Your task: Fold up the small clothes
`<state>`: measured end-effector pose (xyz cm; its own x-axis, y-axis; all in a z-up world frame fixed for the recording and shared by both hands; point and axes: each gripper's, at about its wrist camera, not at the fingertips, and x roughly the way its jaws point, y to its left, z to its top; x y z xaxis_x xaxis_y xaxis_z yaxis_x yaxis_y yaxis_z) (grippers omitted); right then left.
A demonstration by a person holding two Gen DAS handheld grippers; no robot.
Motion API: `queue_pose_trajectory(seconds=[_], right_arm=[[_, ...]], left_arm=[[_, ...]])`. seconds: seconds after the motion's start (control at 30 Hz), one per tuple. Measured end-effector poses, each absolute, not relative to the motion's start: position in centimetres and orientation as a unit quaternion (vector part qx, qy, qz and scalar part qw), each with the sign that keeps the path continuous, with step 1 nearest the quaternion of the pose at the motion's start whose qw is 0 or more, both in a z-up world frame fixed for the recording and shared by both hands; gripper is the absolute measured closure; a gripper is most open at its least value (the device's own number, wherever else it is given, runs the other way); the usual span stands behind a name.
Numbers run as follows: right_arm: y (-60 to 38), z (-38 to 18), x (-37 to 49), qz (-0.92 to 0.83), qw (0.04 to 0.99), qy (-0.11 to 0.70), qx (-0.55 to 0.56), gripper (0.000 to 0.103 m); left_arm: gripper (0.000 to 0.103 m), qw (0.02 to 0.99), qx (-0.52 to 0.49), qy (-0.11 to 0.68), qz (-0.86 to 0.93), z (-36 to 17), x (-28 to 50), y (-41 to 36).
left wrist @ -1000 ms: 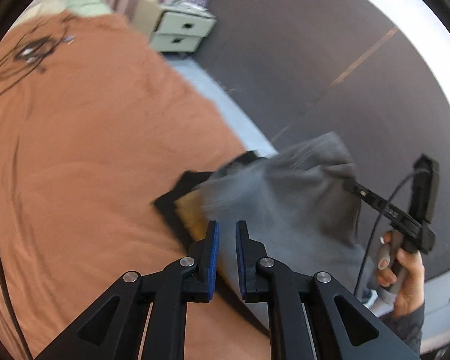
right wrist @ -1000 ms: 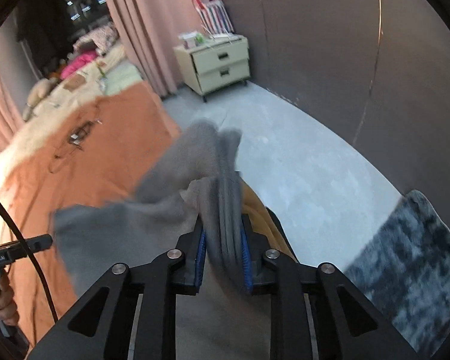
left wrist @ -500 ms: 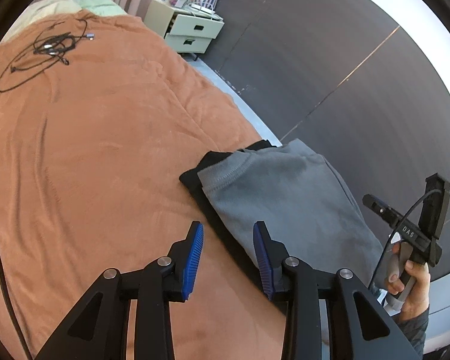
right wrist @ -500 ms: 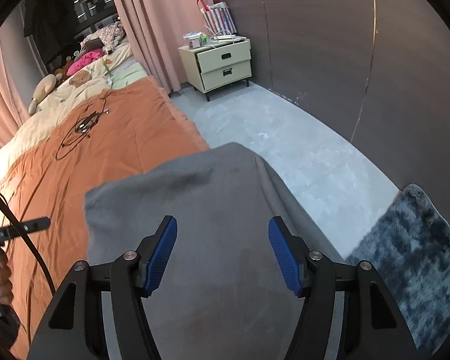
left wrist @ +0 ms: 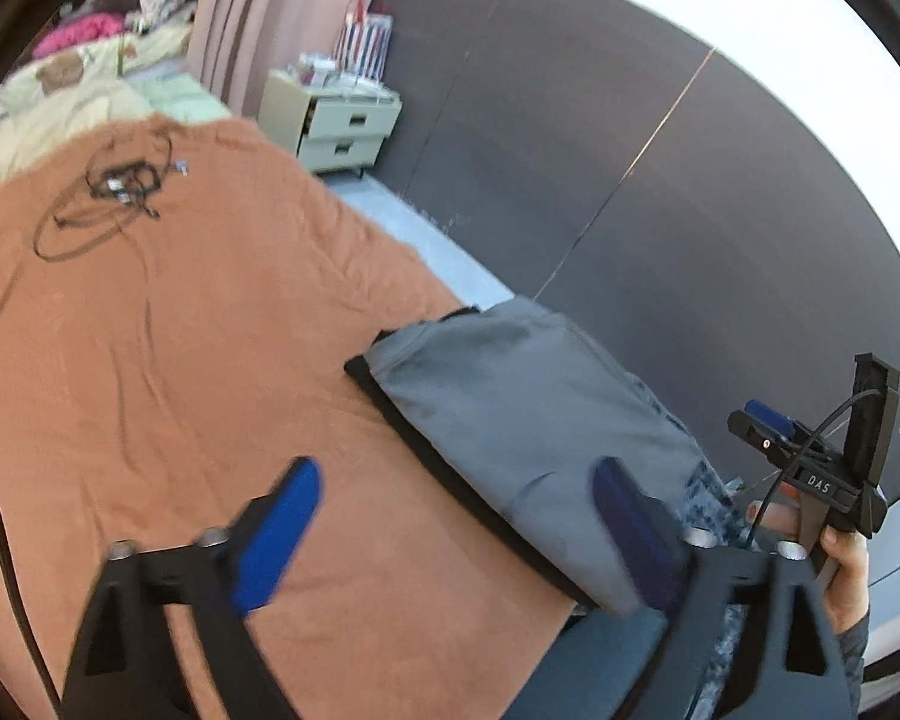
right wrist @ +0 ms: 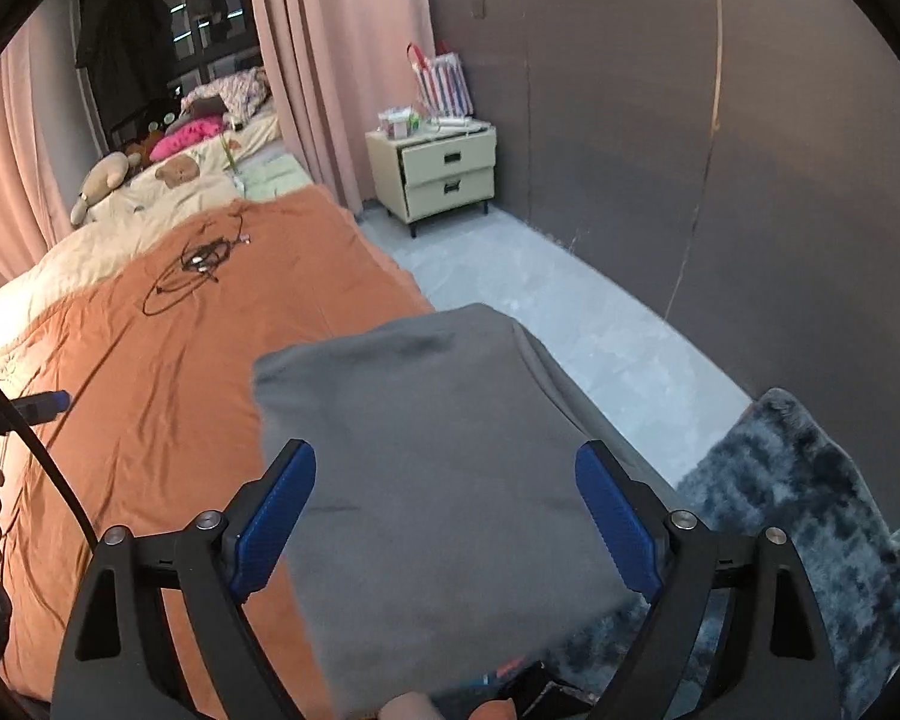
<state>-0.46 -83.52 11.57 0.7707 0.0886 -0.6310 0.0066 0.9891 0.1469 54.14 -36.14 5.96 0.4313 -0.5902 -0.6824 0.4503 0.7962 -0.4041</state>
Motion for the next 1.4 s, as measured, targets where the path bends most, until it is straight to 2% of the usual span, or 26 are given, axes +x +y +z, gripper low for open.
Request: queue_pose_trajectory(seconds=[0.03, 0.13, 0.2, 0.63, 0.97, 1.4], right_arm=[[-83.3, 12.0, -1.6, 0.015, 0.939, 0.338, 0.069, 0.015], [-82.8, 12.4, -4.2, 0.007, 0.94, 0.334, 0.067, 0.01], [-82.5, 12.6, -6.3, -0.002, 0.94, 0.333, 0.07, 0.001], [-79.1, 12.2, -15.6, 0.026, 0.951, 0.297, 0.082, 0.0], [-75.1, 10.4, -21.8, 0.039, 0.961, 0.273, 0.034, 0.0], [-74.6, 6.6, -29.0, 0.077, 0.967, 0.237, 0.06, 0.0]], left_arm=[[0.0, 0.846, -0.081, 0.426, -0.311, 6.8, 53.2, -35.6], [0.0, 0.847, -0.079, 0.417, -0.319, 8.5, 50.7, -34.5], [0.0, 0.848, -0.075, 0.412, -0.325, 9.3, 49.1, -33.9], [0.0, 0.864, -0.05, 0.37, -0.336, 12.6, 37.3, -28.4], [0.0, 0.884, -0.046, 0.348, -0.31, 12.0, 28.8, -23.9], [0.0, 0.923, -0.036, 0.304, -0.235, 8.3, 18.5, -18.2]])
